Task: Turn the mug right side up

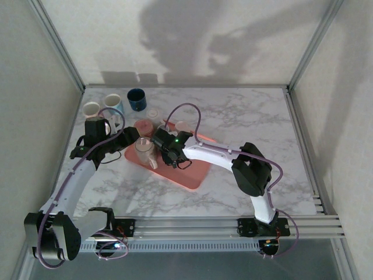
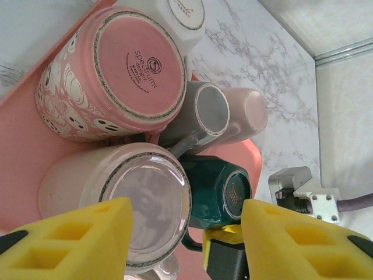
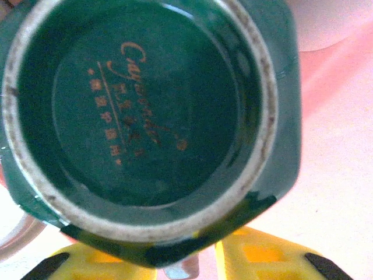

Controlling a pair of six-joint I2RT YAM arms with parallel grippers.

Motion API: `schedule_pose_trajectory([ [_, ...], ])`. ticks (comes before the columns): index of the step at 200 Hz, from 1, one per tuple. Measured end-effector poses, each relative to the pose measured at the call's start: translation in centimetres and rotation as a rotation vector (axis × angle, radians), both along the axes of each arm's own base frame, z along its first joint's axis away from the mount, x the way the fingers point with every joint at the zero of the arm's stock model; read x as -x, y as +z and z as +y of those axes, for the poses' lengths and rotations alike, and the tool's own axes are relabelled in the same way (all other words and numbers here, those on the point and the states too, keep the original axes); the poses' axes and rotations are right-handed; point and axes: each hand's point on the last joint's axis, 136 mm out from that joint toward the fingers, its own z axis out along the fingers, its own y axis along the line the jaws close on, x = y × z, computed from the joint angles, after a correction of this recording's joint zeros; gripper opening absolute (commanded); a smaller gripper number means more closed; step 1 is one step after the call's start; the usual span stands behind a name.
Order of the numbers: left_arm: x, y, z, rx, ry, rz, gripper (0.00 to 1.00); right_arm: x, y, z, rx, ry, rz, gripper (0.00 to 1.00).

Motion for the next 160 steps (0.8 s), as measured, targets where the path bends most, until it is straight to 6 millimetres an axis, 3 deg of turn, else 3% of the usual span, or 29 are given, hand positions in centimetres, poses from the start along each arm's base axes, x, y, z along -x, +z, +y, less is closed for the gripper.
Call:
schedule_pose_trajectory([
  [74,0.3,0.6,0.0,0.000,0.000,-0.021,0.52,0.1,-1.6,-0.2,0.049,0.015,0.023,0.31],
  [141,0.6,0.4,0.0,0.003,0.002,-0.021,0.52,-0.2,-1.5,-0.6,0.070,0.014,0.004,0.04],
  [160,0.7,0.6,0.0,0.008,0.004,-0.024,0.52,-0.2,-1.4,-0.6,0.073,0.023,0.000,0.00],
])
